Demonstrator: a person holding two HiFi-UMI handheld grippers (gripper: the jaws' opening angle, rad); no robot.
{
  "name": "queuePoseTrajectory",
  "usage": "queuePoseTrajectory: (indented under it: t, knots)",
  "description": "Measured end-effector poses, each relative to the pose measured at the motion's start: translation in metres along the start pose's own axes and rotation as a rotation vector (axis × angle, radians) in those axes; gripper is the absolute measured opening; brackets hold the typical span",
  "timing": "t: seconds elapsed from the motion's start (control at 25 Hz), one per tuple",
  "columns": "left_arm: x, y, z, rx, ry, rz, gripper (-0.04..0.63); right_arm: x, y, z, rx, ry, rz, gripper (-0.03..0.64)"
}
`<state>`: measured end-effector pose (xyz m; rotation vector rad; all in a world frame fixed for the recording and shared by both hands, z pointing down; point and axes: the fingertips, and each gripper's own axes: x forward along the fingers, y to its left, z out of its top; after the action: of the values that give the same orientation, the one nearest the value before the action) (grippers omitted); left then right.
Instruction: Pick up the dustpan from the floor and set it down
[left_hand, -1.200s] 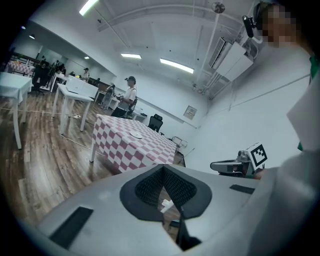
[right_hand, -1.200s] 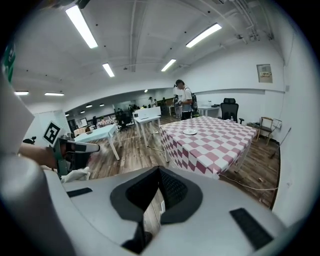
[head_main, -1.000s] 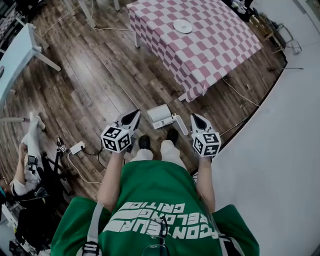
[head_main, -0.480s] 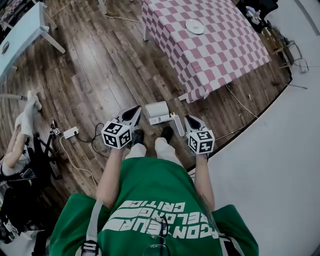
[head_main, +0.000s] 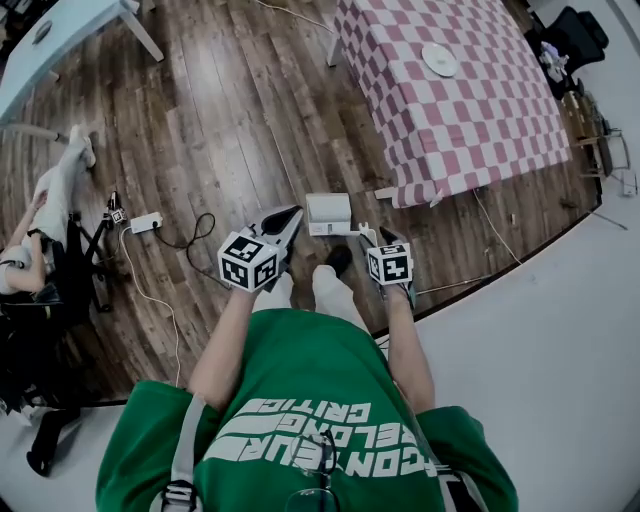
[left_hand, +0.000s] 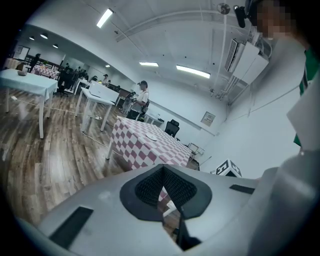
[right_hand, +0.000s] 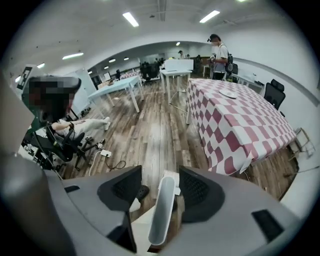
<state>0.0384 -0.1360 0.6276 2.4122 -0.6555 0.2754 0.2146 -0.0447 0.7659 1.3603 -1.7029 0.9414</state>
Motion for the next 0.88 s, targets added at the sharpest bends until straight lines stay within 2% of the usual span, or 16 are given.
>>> queuePoseTrajectory:
  t: [0.28,0.6,0.76,0.88]
  knots:
    - [-0.006,0.003,-0.012,-0.025,0.005,0.029,0.003,0.058,-0.016,-0.022,0.014,0.195,-0.036,0.232]
    - [-0.013,0.008,-0.024,-0.04,0.013,0.056,0.003,0.099,-0.023,-0.052,0.014,0.399,-0.03,0.232]
    - [-0.019,0.013,-0.024,-0.048,0.01,0.077,0.003,0.109,-0.027,-0.049,0.078,0.411,-0.019,0.23]
    - [-0.021,0.016,-0.026,-0.051,0.011,0.09,0.003,0.112,-0.031,-0.046,0.072,0.435,-0.032,0.229]
